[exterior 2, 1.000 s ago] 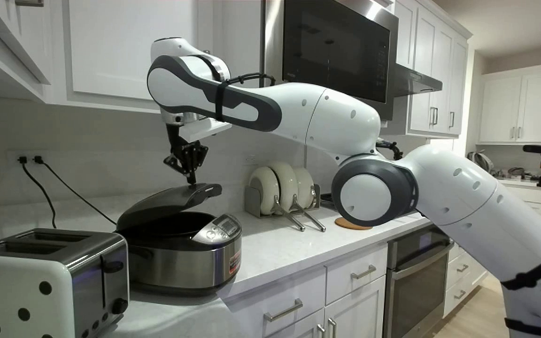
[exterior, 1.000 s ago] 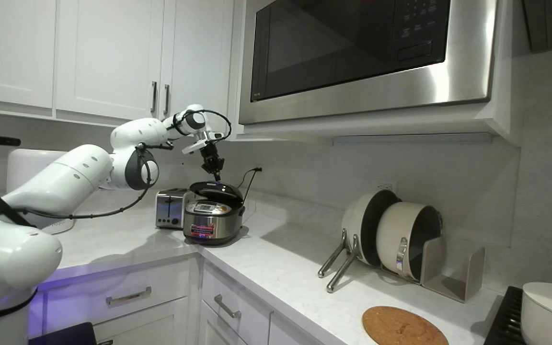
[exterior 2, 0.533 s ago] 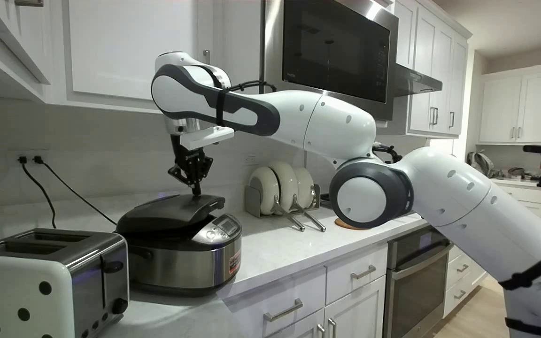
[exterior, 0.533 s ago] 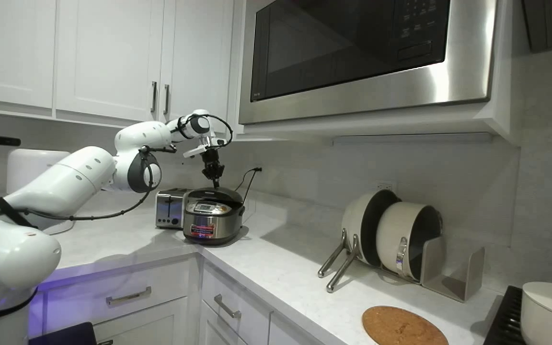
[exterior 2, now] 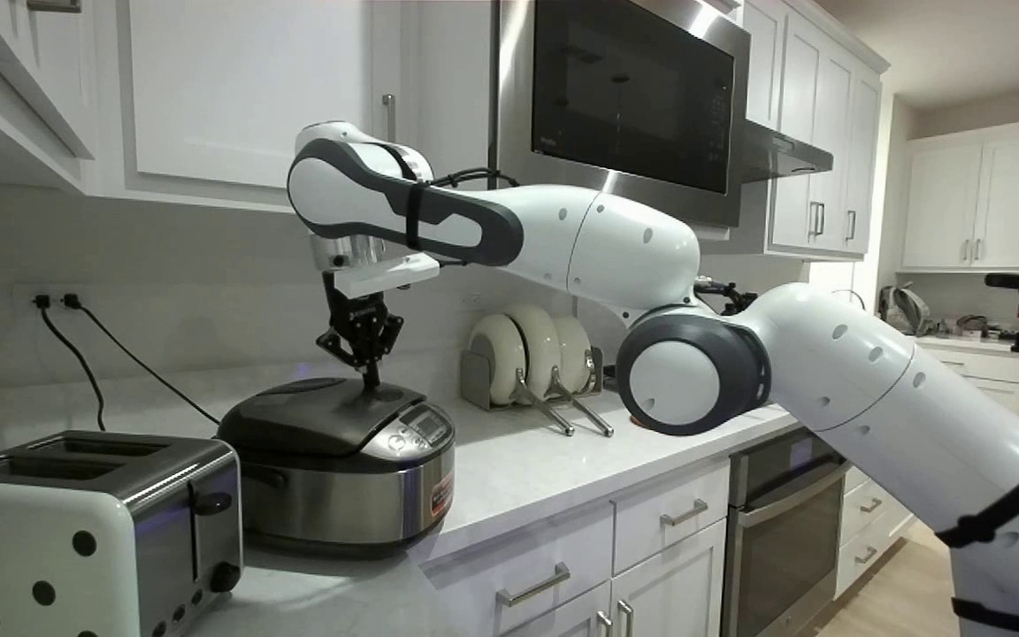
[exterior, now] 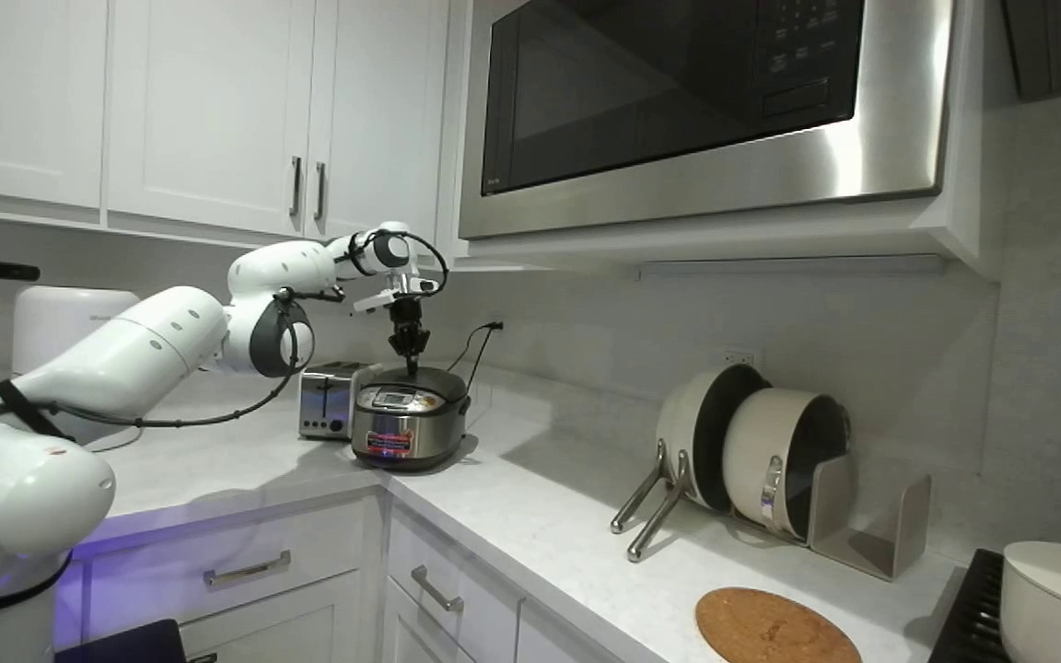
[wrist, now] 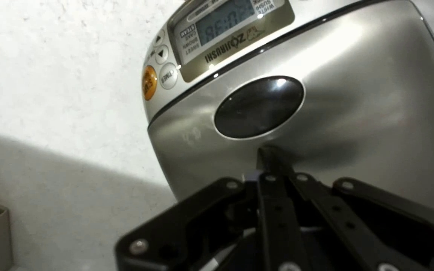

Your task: Close the cooker

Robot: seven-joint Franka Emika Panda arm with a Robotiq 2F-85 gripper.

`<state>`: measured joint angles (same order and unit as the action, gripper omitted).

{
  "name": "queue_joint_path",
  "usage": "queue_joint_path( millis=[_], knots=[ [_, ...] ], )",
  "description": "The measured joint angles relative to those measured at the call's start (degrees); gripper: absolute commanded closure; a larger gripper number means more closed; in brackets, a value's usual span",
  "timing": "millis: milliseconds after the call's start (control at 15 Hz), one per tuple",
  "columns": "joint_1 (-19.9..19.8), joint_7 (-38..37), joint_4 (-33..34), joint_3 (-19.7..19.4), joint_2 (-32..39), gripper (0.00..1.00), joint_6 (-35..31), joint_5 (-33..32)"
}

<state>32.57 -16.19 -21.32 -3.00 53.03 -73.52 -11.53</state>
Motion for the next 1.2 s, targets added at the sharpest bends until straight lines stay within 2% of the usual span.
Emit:
queue_joint_path(
  millis=[867, 1200],
  knots=[
    [0.0, -0.3, 0.1, 0.2, 0.1, 1.0, 0.0, 0.0],
    [-0.1, -3.5, 0.0, 0.2, 0.3, 1.0, 0.1, 0.4]
  ],
)
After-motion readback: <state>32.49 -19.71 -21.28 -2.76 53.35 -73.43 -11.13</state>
